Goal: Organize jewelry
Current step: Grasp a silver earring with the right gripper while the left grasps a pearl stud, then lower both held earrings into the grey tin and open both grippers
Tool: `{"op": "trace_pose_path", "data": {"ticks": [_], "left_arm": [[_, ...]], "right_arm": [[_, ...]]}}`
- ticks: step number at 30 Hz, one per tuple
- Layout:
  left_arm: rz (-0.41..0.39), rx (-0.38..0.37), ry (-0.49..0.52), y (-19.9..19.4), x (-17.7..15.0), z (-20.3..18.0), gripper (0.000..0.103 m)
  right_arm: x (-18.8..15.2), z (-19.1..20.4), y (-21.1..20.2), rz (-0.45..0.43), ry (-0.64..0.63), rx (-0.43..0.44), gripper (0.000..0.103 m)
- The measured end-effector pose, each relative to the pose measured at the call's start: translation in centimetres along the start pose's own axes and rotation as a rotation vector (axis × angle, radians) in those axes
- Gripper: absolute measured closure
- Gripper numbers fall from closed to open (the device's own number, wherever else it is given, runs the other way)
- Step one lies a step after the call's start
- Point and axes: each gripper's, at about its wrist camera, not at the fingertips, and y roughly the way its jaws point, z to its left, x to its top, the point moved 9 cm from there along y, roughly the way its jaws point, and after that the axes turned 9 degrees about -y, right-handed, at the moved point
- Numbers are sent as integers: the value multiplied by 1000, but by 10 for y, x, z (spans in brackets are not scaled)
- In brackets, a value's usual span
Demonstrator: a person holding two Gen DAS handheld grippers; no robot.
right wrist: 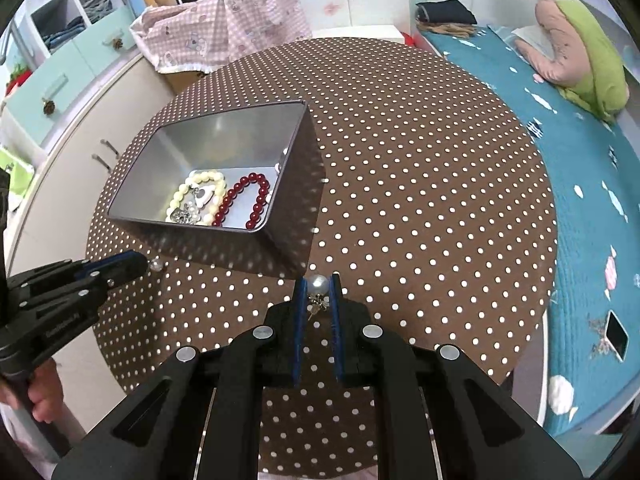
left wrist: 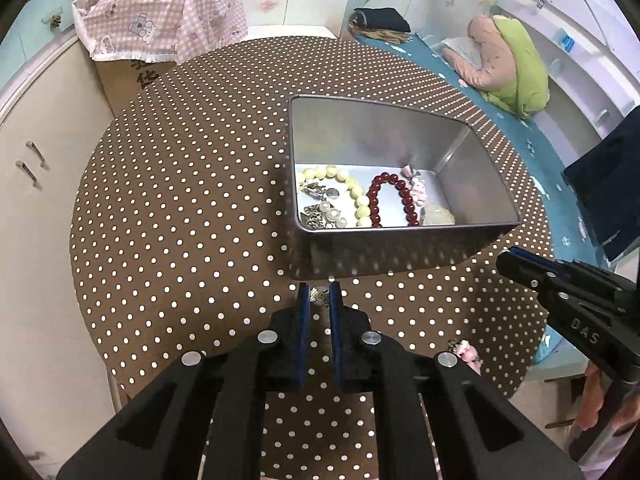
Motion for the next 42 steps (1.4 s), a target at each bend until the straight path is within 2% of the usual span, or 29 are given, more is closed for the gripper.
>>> {"op": "trace_pose_path", "data": {"ticks": [10, 18, 26, 36, 42], "left_arm": [[-66, 17, -6, -21, 11, 4, 95], [-139, 42, -16, -42, 38, 16, 95], [-204, 14, 8, -59, 62, -1, 95], [-202, -29, 40, -51, 73, -26, 95], [-208, -43, 58, -50, 76, -33, 94]], "right_arm": [[11, -3, -14, -38, 0, -6, 91], [34, 0, -28, -95, -21, -9, 91], [58, 10, -35, -138, -40, -4, 91], [78, 29, -32, -156, -81, 23, 91], [84, 33, -33, -177, -64, 62, 89]]}}
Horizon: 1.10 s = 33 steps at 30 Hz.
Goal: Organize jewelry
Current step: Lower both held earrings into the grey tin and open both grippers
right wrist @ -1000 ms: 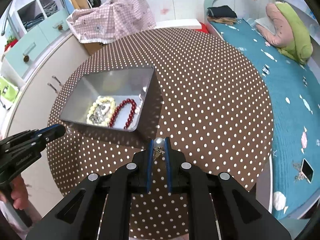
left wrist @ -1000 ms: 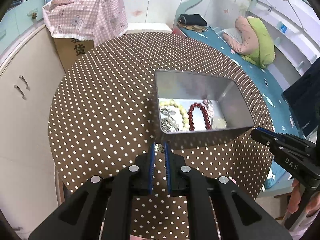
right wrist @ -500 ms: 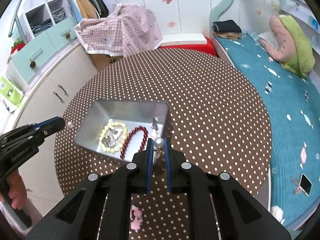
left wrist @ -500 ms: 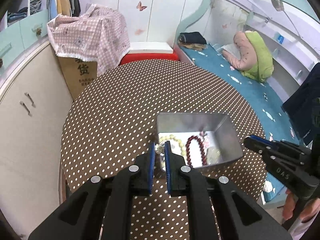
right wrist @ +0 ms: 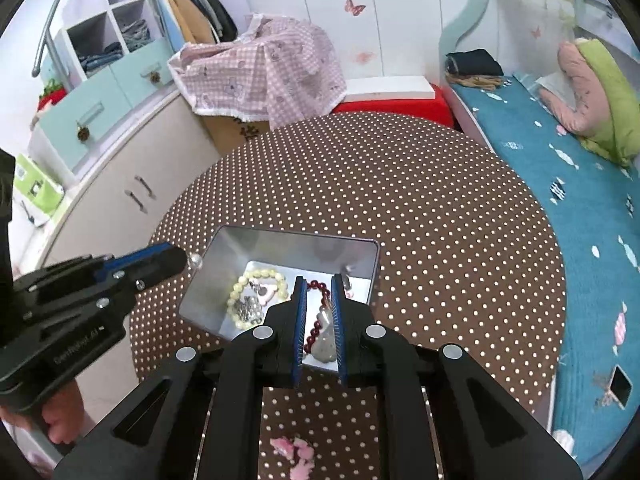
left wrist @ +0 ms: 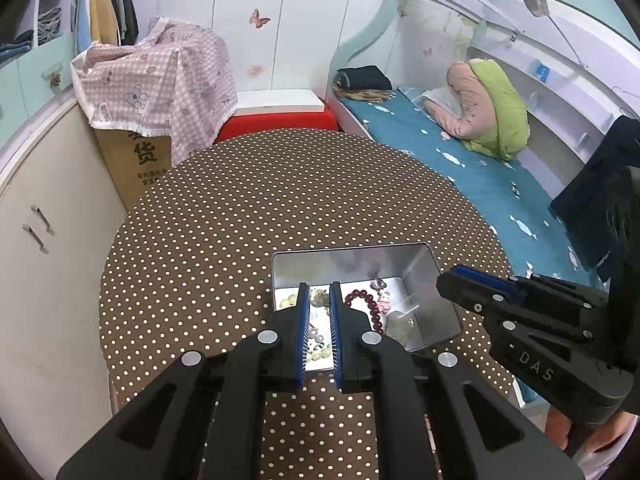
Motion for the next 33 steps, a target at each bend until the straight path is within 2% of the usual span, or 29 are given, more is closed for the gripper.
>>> {"op": "trace_pose_path", "data": {"ticks": [2, 3, 4, 5, 6, 11, 20, 29, 30, 32, 33], "left_arm": [[3, 5, -5, 1, -1, 1, 93], [5, 7, -9, 1, -1, 2, 90], [7, 8, -14, 2, 0, 4, 81], [7, 8, -17, 3, 0, 6, 72], [6, 9, -21, 3, 0, 7, 70], [15, 15, -24, 4, -3, 9, 66], [11, 18, -20, -3, -12, 6, 66], [23, 28, -14, -13, -36, 5, 65], [26, 29, -14, -14, -40, 5, 64], [33, 33, -13, -16, -48, 4, 56], [37, 35, -7, -17, -54, 4, 56]], "right_arm": [[1, -2, 0, 0, 3, -10, 88], [1, -4, -1, 1, 6, -22, 81], [0, -7, -1, 5, 8, -36, 73], [0, -9, -2, 1, 11, -49, 46], [1, -11, -5, -17, 14, -72, 32], [0, -17, -9, -24, 15, -101, 32], [-11, -18, -12, -8, 21, -107, 32], [-30, -17, -22, 3, 28, -116, 32], [-33, -16, -24, 4, 26, -117, 32], [-42, -12, -27, 6, 17, -110, 32], [-47, -10, -29, 8, 16, -108, 32]]}}
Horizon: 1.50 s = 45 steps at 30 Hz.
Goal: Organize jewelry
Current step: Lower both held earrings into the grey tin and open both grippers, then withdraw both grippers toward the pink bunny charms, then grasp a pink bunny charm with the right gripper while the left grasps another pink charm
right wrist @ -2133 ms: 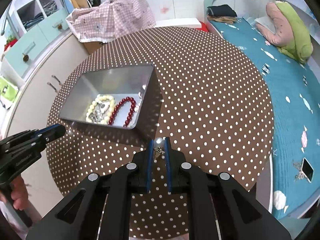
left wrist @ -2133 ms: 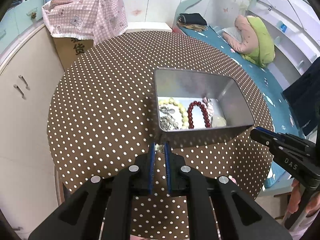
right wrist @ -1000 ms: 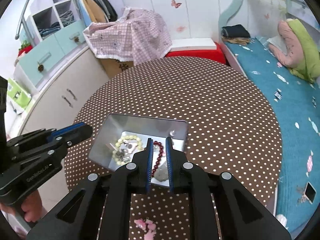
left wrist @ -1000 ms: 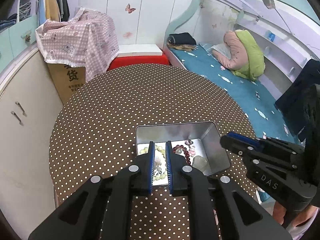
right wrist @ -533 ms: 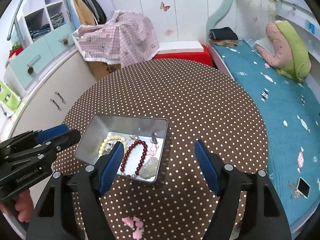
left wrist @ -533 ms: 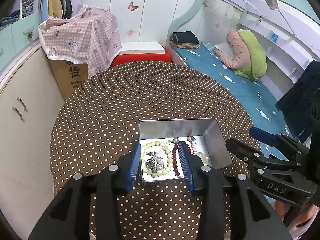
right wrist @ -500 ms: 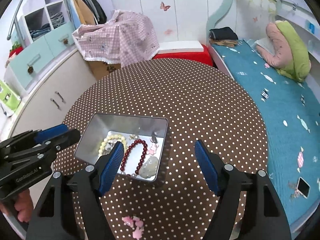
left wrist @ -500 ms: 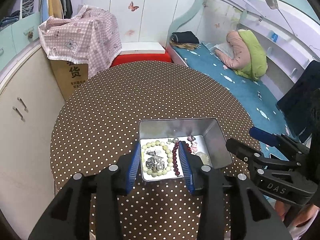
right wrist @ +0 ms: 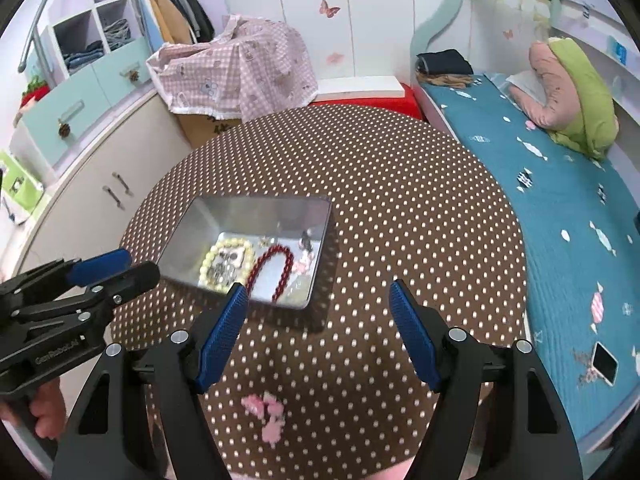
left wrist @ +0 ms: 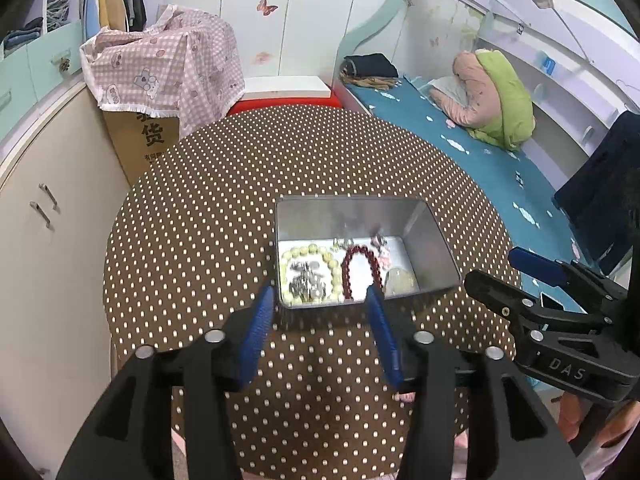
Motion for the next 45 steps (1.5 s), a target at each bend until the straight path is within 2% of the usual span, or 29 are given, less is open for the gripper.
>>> {"op": "trace_pose_path", "data": {"ticks": [13, 16, 23, 25, 27, 28, 31, 34, 36, 39, 41, 45], "left_arm": [[80, -33, 20, 2, -65, -11, 55], [99, -36, 15, 7, -75, -6, 48], [120, -37, 0, 9, -89, 4, 48], [121, -39, 7, 9, -91, 5, 48], [118, -36, 11, 9, -91, 6, 47], [118, -38, 12, 9, -92, 6, 42], [119, -42, 23, 9, -93, 3, 41], [131, -54, 36, 11, -97, -3, 41], [140, -62, 52, 14, -98, -11, 41], [158, -78, 72, 19, -102, -22, 41], [166, -84, 85, 22, -103, -29, 41], [201, -84, 116, 34, -105, -44, 41]], "right_arm": [[-72, 16, 0, 131, -33, 4, 32], [-83, 23, 3, 159, -61, -3, 33], [-96, 40, 13, 205, -94, 9, 33], [-99, 43, 16, 212, -99, 12, 39], [-104, 45, 22, 239, -98, 17, 59], [-106, 45, 25, 251, -97, 18, 62], [-109, 48, 30, 253, -117, 8, 65], [-107, 48, 31, 244, -119, -16, 74], [-106, 42, 32, 242, -103, -20, 86], [-108, 32, 30, 238, -59, -2, 86], [-107, 19, 28, 234, -45, -40, 86], [-103, -2, 27, 217, -7, -51, 86]]}}
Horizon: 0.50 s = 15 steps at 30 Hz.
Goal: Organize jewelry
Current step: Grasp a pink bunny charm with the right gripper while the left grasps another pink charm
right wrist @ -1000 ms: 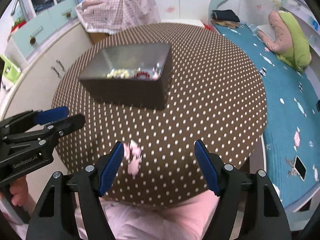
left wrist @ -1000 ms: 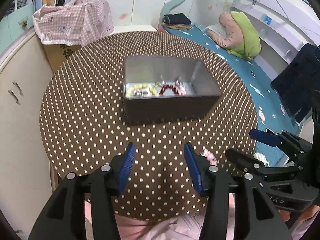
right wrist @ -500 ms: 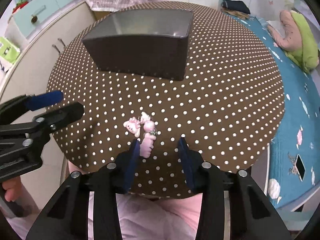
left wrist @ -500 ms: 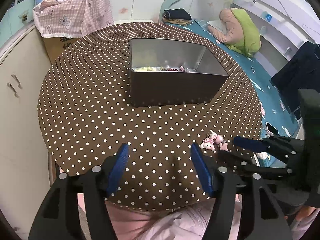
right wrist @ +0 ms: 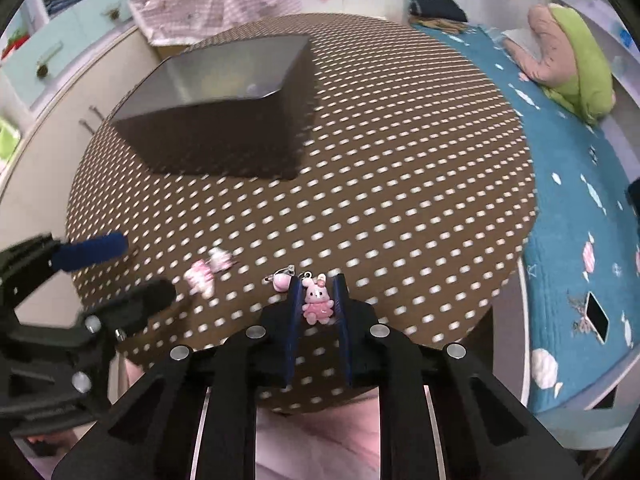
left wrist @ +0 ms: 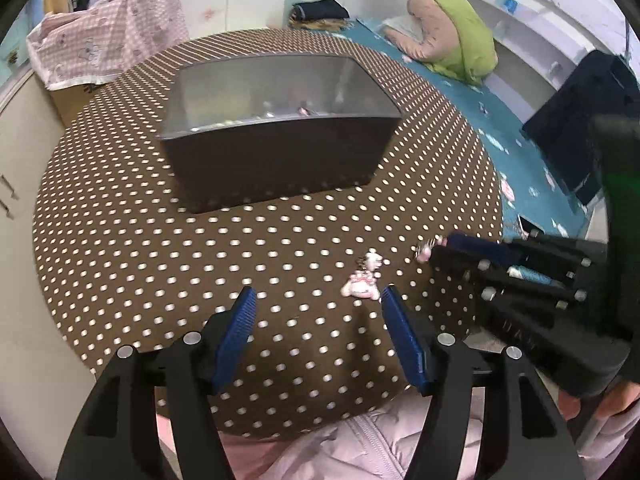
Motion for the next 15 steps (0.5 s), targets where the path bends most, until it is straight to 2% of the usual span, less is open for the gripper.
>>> {"op": "trace_pose_path", "data": {"ticks": [4, 6, 8, 10, 11, 13, 15], "left_arm": [[28, 22, 34, 11, 0, -11, 41], [37, 41, 51, 16, 0, -15, 47], [32, 87, 97, 20, 1, -20, 65], [20, 132, 126, 23, 4, -23, 73], [23, 124, 129, 23, 5, -25, 81], [25, 141, 123, 25, 8, -25, 88], [32, 143, 115, 26, 11, -24, 88]], "right_arm": [[13, -23, -6, -43, 43, -3, 86], [17, -29, -8, -60, 52, 1, 86], [21, -37, -9, -79, 66, 9, 86], [22, -39, -11, -95, 69, 22, 86], [25, -40, -11, -101, 69, 29, 87], [29, -41, -10, -111, 70, 48, 88], [31, -45, -8, -112, 74, 61, 89]]}}
